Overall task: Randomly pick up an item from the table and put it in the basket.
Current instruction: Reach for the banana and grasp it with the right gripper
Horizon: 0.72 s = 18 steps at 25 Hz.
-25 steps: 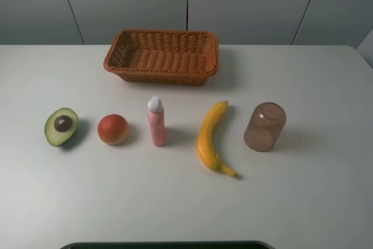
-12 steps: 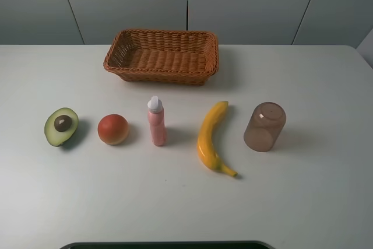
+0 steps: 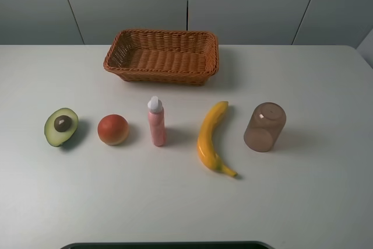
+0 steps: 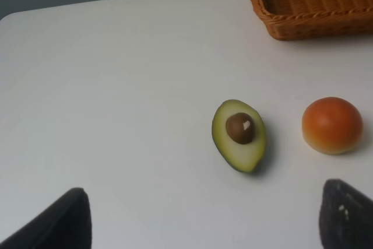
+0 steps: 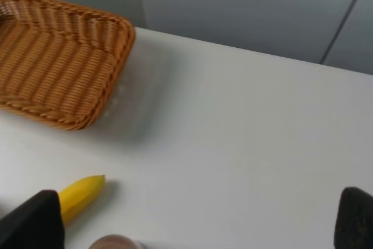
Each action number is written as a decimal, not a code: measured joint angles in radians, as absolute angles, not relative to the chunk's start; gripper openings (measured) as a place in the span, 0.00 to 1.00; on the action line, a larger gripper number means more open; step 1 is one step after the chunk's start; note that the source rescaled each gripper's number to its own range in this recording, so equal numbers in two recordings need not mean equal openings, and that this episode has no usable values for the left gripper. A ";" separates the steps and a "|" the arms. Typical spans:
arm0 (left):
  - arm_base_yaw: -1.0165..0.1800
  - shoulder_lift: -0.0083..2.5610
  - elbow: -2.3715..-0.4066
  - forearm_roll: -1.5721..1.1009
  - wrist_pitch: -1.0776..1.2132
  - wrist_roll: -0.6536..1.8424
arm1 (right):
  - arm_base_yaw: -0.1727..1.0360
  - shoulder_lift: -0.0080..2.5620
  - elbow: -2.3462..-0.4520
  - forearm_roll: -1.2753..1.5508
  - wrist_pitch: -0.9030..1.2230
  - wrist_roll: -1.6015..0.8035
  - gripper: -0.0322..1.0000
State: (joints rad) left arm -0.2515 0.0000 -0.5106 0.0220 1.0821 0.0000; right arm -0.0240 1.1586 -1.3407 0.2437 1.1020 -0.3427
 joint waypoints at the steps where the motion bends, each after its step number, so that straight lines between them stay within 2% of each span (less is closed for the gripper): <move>1: -0.251 0.000 -0.511 0.022 1.082 0.000 | 0.013 1.202 -1.361 0.238 1.102 -0.345 1.00; 7: -0.251 0.000 -0.511 0.022 1.082 0.000 | 0.208 1.417 -1.410 0.200 1.096 -0.297 1.00; 18: -0.251 0.000 -0.511 0.022 1.082 0.007 | 0.402 1.665 -1.393 0.194 1.055 -0.053 1.00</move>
